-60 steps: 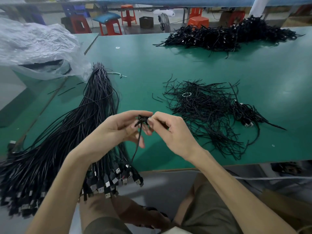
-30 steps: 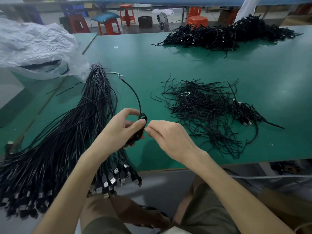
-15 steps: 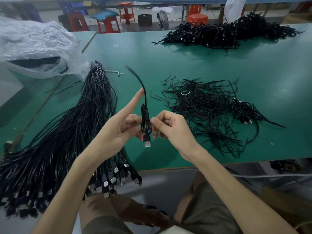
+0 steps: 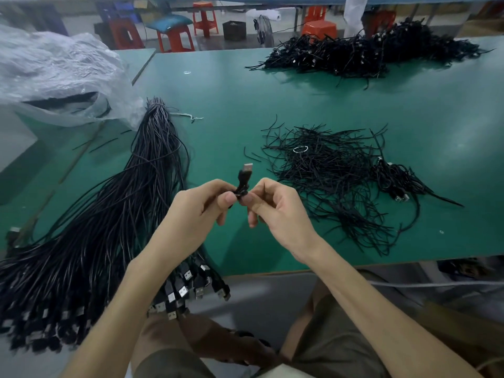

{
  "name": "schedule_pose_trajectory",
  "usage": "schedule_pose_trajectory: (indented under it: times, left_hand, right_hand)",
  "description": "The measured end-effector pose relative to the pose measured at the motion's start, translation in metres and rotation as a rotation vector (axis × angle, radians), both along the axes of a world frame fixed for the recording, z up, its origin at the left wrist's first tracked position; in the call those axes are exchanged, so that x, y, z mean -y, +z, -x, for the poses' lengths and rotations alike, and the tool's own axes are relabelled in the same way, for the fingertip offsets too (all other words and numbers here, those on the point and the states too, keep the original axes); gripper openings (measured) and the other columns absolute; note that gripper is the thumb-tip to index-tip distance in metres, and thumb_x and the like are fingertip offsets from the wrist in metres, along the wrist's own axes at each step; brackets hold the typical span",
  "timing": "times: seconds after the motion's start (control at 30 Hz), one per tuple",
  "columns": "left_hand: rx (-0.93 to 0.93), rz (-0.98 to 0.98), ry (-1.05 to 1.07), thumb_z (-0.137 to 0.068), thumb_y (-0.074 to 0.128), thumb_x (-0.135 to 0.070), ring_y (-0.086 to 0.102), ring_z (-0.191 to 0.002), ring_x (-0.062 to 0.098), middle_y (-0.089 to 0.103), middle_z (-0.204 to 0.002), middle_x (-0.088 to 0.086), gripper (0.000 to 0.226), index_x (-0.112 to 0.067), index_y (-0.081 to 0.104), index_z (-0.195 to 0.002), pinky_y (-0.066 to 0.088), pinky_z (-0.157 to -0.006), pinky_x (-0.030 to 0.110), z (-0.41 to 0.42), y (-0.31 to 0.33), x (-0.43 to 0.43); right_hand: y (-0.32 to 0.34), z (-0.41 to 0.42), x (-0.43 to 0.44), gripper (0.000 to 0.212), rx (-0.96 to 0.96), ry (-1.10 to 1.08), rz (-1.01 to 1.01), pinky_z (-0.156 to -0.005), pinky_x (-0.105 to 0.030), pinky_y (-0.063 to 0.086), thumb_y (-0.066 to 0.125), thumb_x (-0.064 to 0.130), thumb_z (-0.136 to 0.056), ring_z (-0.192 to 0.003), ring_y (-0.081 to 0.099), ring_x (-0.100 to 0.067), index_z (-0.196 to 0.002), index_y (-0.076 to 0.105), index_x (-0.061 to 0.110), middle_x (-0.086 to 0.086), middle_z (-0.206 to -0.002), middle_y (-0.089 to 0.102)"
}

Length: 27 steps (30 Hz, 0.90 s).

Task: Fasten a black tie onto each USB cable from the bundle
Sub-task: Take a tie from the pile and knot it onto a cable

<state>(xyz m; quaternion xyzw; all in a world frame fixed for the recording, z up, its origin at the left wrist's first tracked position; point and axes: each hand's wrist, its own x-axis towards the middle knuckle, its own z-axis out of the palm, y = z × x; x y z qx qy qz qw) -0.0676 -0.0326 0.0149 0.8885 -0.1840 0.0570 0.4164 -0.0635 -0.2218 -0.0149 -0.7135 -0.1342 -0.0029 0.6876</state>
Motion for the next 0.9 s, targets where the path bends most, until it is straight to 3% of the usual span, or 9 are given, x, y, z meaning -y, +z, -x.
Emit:
schedule_pose_trajectory:
  times: [0.1,0.23,0.3,0.4,0.47,0.53,0.67,0.73,0.9]
  left_hand:
    - [0.052,-0.077,0.103,-0.097,0.039,-0.063,0.049,-0.044,0.014,0.062,-0.057,-0.004,0.04,-0.036,0.058,-0.074,0.044,-0.05,0.038,0.002,0.004,0.002]
    - [0.061,-0.172,0.234,-0.105,0.042,-0.055,0.053,-0.041,0.012,0.06,-0.045,-0.007,0.064,-0.018,0.052,-0.054,0.046,-0.051,0.032,0.001,0.008,0.01]
    - [-0.043,-0.165,0.27,-0.105,0.046,-0.051,0.05,-0.038,0.011,0.058,-0.041,-0.003,0.072,-0.015,0.05,-0.043,0.041,-0.051,0.026,-0.004,0.009,0.009]
    - [-0.159,-0.162,0.248,-0.104,0.049,-0.049,0.045,-0.034,0.011,0.054,-0.037,0.003,0.076,-0.016,0.052,-0.035,0.044,-0.053,0.026,-0.013,0.01,0.007]
    - [-0.195,-0.134,0.232,-0.104,0.05,-0.048,0.045,-0.034,0.013,0.054,-0.037,0.006,0.076,-0.016,0.052,-0.035,0.049,-0.057,0.03,-0.015,0.009,0.007]
    - [-0.226,-0.086,0.204,-0.105,0.049,-0.048,0.046,-0.033,0.014,0.055,-0.037,0.007,0.074,-0.017,0.053,-0.038,0.047,-0.054,0.029,-0.016,0.005,0.009]
    - [-0.264,-0.032,0.166,-0.109,0.041,-0.046,0.053,-0.038,0.013,0.063,-0.045,0.005,0.067,-0.01,0.068,-0.06,0.045,-0.051,0.02,-0.012,0.0,0.023]
    - [-0.242,-0.034,0.159,-0.109,0.04,-0.044,0.055,-0.038,0.012,0.063,-0.044,0.004,0.067,-0.007,0.064,-0.058,0.041,-0.05,0.015,-0.01,-0.002,0.032]
    - [-0.141,-0.061,0.166,-0.104,0.046,-0.049,0.055,-0.034,0.018,0.062,-0.044,0.0,0.06,-0.014,0.057,-0.057,0.048,-0.043,0.026,-0.014,0.0,0.054]
  right_hand:
    - [0.0,0.003,-0.002,0.027,0.087,-0.06,0.119,-0.065,-0.036,0.046,0.066,0.025,-0.1,-0.06,0.057,-0.021,-0.082,0.057,0.007,-0.003,-0.062,0.064]
    - [0.002,0.006,-0.004,0.024,0.244,-0.151,0.291,-0.06,-0.027,0.042,0.065,0.02,-0.101,-0.059,0.051,-0.016,-0.081,0.056,0.009,0.0,-0.063,0.059]
    - [0.003,0.006,-0.004,0.024,0.408,-0.208,0.439,-0.062,-0.032,0.044,0.065,0.019,-0.1,-0.062,0.049,-0.016,-0.082,0.057,0.007,0.006,-0.067,0.055]
    - [-0.001,0.004,-0.004,0.023,0.766,-0.324,0.674,-0.062,-0.037,0.047,0.065,0.015,-0.1,-0.063,0.052,-0.022,-0.08,0.059,0.004,-0.001,-0.071,0.057]
    - [-0.005,0.003,-0.001,0.023,0.846,-0.347,0.728,-0.061,-0.037,0.049,0.065,0.015,-0.1,-0.063,0.053,-0.022,-0.081,0.06,0.004,-0.002,-0.072,0.059]
    - [-0.008,0.006,0.0,0.024,0.666,-0.329,0.642,-0.062,-0.035,0.048,0.064,0.02,-0.101,-0.064,0.054,-0.018,-0.082,0.059,0.007,0.002,-0.072,0.061]
    - [-0.006,0.01,0.001,0.022,0.111,-0.22,0.213,-0.064,-0.02,0.044,0.063,0.031,-0.102,-0.064,0.063,-0.009,-0.085,0.065,0.016,0.003,-0.071,0.069]
    - [-0.002,0.011,0.003,0.024,-0.013,-0.192,0.098,-0.065,-0.024,0.049,0.06,0.035,-0.103,-0.07,0.069,-0.011,-0.093,0.068,0.015,0.003,-0.077,0.073]
    - [0.009,0.016,0.02,0.034,-0.247,-0.144,-0.013,-0.061,-0.031,0.056,0.06,0.043,-0.101,-0.079,0.074,-0.014,-0.104,0.069,0.01,0.006,-0.083,0.073]
